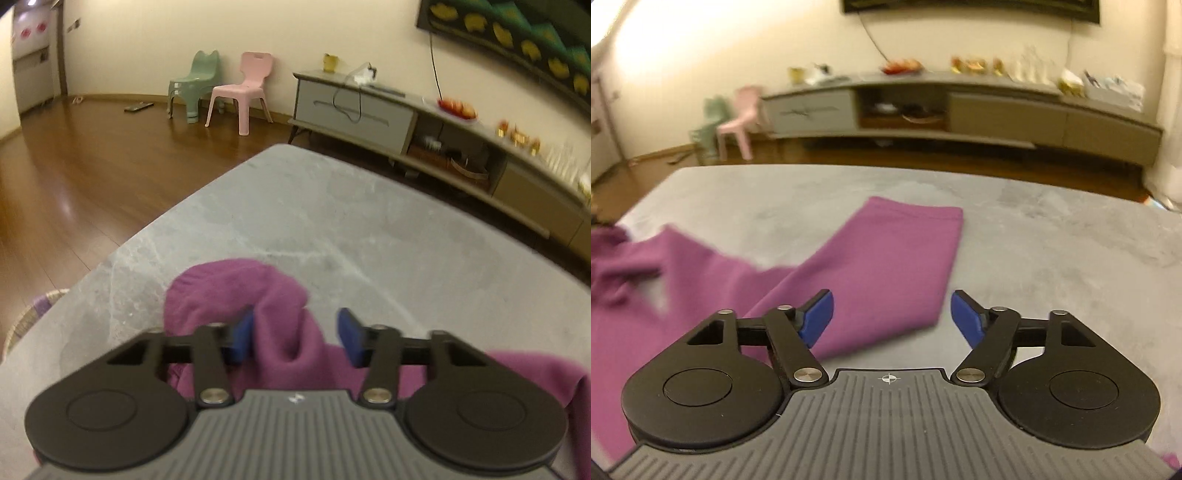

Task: Fold clothes
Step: 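Grasp the waistband again with the left gripper and lift it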

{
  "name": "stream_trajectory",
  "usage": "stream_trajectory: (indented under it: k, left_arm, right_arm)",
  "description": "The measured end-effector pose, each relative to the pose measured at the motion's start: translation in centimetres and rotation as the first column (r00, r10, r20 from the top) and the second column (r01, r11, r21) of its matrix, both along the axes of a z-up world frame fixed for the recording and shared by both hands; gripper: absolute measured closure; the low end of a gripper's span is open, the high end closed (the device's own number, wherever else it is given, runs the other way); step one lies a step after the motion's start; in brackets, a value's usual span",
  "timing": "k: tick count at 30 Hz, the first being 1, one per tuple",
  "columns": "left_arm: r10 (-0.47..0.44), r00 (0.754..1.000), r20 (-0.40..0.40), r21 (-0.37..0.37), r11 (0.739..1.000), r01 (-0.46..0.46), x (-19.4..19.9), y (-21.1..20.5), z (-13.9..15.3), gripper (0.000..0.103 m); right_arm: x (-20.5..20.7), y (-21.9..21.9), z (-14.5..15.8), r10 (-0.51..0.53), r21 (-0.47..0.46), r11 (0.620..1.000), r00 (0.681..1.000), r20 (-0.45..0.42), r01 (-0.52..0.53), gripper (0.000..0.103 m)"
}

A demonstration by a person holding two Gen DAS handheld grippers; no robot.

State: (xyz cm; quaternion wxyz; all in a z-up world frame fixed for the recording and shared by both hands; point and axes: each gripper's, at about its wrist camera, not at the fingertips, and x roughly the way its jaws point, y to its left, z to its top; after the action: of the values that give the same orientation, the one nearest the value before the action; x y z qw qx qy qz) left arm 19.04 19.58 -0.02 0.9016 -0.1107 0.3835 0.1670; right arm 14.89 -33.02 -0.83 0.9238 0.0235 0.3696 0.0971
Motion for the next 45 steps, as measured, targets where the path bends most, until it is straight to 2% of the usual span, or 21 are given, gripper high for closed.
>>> stream_trajectory:
  k: [3, 6, 7, 9, 10, 12, 14, 18, 20, 22, 25, 26, 28, 30, 32, 38, 39, 40, 42, 44, 45]
  left_arm:
    - [-0.011, 1.0, -0.02, -0.007, 1.0, 0.01, -0.1, 0.7, -0.7, 0.082]
    - [-0.027, 0.999, -0.034, -0.003, 1.0, 0.027, 0.0, 0.8, -1.3, 0.088]
    - [-0.031, 0.999, -0.034, -0.001, 1.0, 0.031, 0.0, 0.8, -1.4, 0.089]
    - [-0.038, 0.999, -0.032, 0.0, 0.999, 0.038, 0.0, 0.9, -1.4, 0.091]
    - [-0.038, 0.999, -0.027, -0.005, 0.999, 0.038, 0.0, 1.0, -1.3, 0.093]
    - [-0.032, 0.999, -0.011, -0.016, 0.999, 0.032, -0.2, 1.3, -1.0, 0.094]
    - [0.0, 1.0, 0.031, -0.04, 0.999, 0.001, -0.8, 2.2, 0.1, 0.094]
    - [0.063, 0.993, 0.1, -0.105, 0.993, -0.053, -1.9, 3.9, 1.9, 0.094]
    - [0.065, 0.993, 0.094, -0.113, 0.992, -0.055, -1.9, 3.9, 1.9, 0.094]
    - [0.064, 0.995, 0.079, -0.095, 0.994, -0.057, -1.8, 3.5, 1.6, 0.091]
    - [0.099, 0.991, 0.094, -0.031, 0.995, -0.096, -2.3, 3.4, 2.0, 0.072]
    - [0.115, 0.987, 0.113, -0.006, 0.993, -0.115, -2.7, 3.6, 2.5, 0.063]
    - [0.132, 0.979, 0.156, 0.017, 0.991, -0.136, -3.3, 4.1, 3.5, 0.023]
    - [0.141, 0.976, 0.167, -0.029, 0.99, -0.138, -3.1, 4.9, 3.6, 0.019]
    - [0.126, 0.982, 0.138, -0.08, 0.99, -0.115, -2.0, 5.4, 3.1, 0.019]
    - [0.009, 1.0, -0.024, 0.023, 1.0, -0.009, 2.7, 2.5, -0.4, 0.023]
    - [-0.012, 0.999, -0.038, 0.045, 0.999, 0.014, 3.0, 2.0, -0.7, 0.046]
    - [-0.032, 0.998, -0.048, 0.057, 0.998, 0.034, 3.1, 1.7, -0.9, 0.083]
    - [-0.068, 0.996, -0.052, 0.072, 0.995, 0.071, 3.2, 1.2, -1.0, 0.087]
    - [-0.096, 0.993, 0.064, 0.033, 0.995, 0.094, 2.0, 1.5, 0.8, 0.088]
    - [-0.111, 0.978, 0.176, -0.003, 0.994, 0.113, 0.8, 2.0, 2.2, 0.089]
  right_arm:
    - [4.7, 3.3, -0.7, 0.014, 0.068, 0.998, 0.999, -0.049, -0.01, 0.024]
    - [8.5, 7.6, -2.3, -0.003, 0.045, 0.999, 0.992, -0.126, 0.009, 0.025]
    - [9.0, 8.4, -3.0, -0.028, 0.001, 1.0, 0.99, -0.139, 0.028, 0.034]
    - [9.6, 9.2, -3.9, -0.078, -0.087, 0.994, 0.988, -0.137, 0.066, 0.069]
    - [9.6, 9.1, -3.8, -0.09, -0.115, 0.991, 0.988, -0.122, 0.076, 0.1]
    - [9.2, 8.7, -3.4, -0.113, -0.151, 0.983, 0.99, -0.082, 0.1, 0.103]
    - [6.9, 7.1, -0.6, -0.159, -0.165, 0.972, 0.986, 0.058, 0.167, 0.103]
    - [-1.5, 0.7, 5.5, -0.338, -0.026, 0.932, 0.895, 0.291, 0.361, 0.103]
    - [-4.7, -3.4, 4.9, -0.437, 0.02, 0.895, 0.866, 0.243, 0.446, 0.103]
    - [-6.8, -7.4, 1.8, -0.504, 0.011, 0.863, 0.858, 0.099, 0.506, 0.103]
    - [-10.2, -12.2, -2.1, -0.596, 0.024, 0.801, 0.801, -0.058, 0.598, 0.083]
    - [-11.6, -13.1, -2.5, -0.624, 0.055, 0.777, 0.779, -0.057, 0.627, 0.072]
    - [-12.2, -13.5, -2.0, -0.627, 0.085, 0.774, 0.778, -0.026, 0.627, 0.065]
    - [-12.3, -13.4, -1.2, -0.618, 0.106, 0.783, 0.786, 0.012, 0.613, 0.058]
    - [-11.9, -11.7, -0.6, -0.575, 0.091, 0.817, 0.816, 0.059, 0.569, 0.04]
    - [-8.0, -5.7, -2.4, -0.296, -0.108, 0.947, 0.952, 0.082, 0.304, 0.029]
    - [-7.4, -4.8, -2.8, -0.25, -0.149, 0.954, 0.965, 0.08, 0.259, 0.024]
    - [-6.9, -4.2, -2.9, -0.211, -0.178, 0.959, 0.974, 0.078, 0.222, 0.021]
    - [-6.2, -3.2, -3.0, -0.152, -0.204, 0.966, 0.986, 0.062, 0.161, 0.021]
    - [-5.7, -2.4, -3.2, -0.107, -0.205, 0.972, 0.993, 0.044, 0.114, 0.021]
    - [-5.5, -2.2, -3.2, -0.099, -0.201, 0.974, 0.994, 0.035, 0.104, 0.023]
